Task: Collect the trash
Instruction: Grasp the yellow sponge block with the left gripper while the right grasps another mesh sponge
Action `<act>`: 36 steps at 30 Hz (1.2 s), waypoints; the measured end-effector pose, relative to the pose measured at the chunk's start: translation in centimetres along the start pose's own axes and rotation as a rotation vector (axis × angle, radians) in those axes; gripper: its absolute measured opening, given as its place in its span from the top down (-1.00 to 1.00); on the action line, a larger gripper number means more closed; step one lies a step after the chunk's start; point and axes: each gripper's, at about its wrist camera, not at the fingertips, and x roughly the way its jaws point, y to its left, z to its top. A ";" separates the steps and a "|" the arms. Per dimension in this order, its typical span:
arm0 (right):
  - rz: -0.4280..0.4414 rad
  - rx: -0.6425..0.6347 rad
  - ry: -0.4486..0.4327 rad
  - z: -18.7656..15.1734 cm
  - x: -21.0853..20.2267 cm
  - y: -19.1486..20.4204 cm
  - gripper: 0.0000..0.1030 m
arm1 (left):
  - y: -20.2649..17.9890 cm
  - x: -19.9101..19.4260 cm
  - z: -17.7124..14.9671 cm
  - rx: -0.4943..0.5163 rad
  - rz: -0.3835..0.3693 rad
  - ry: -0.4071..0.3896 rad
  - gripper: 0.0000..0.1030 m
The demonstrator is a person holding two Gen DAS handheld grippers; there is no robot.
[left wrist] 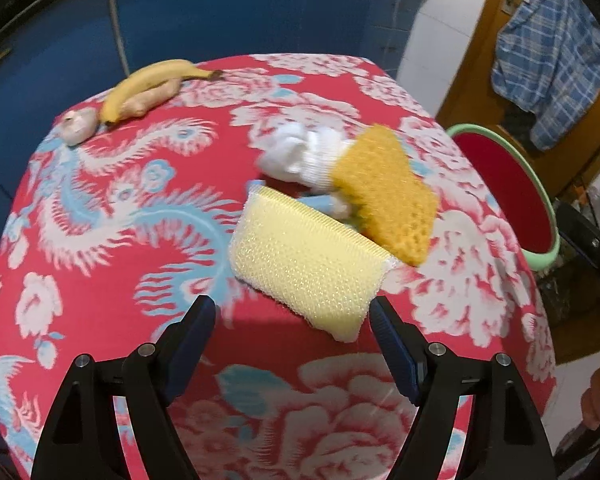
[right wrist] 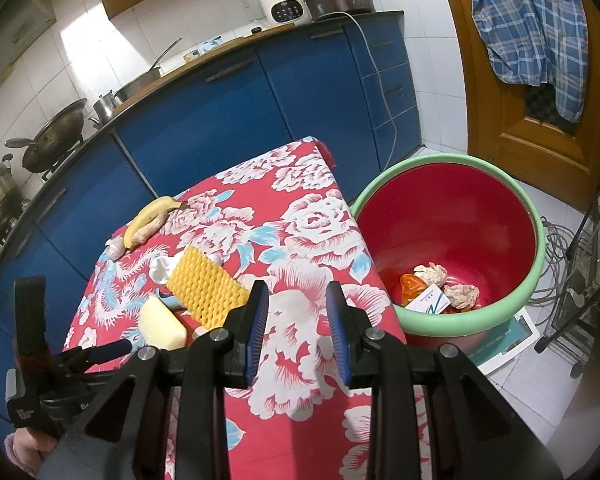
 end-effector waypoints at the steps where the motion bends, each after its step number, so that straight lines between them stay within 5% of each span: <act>1: 0.000 -0.001 0.000 0.0 0.0 0.0 0.39 | 0.4 -0.1 0.0 -0.005 0.012 -0.003 -0.55; 12: 0.011 -0.005 0.011 -0.2 0.7 0.5 0.38 | 5.3 -0.6 -0.5 -0.114 0.115 -0.003 -0.56; 25: 0.012 -0.014 0.023 -0.3 1.2 0.9 0.38 | 3.8 -0.7 1.3 -0.131 -0.034 -0.042 -0.56; 36: 0.028 -0.035 0.062 -0.5 2.5 1.5 0.38 | 3.2 1.8 2.6 -0.152 -0.051 -0.023 -0.55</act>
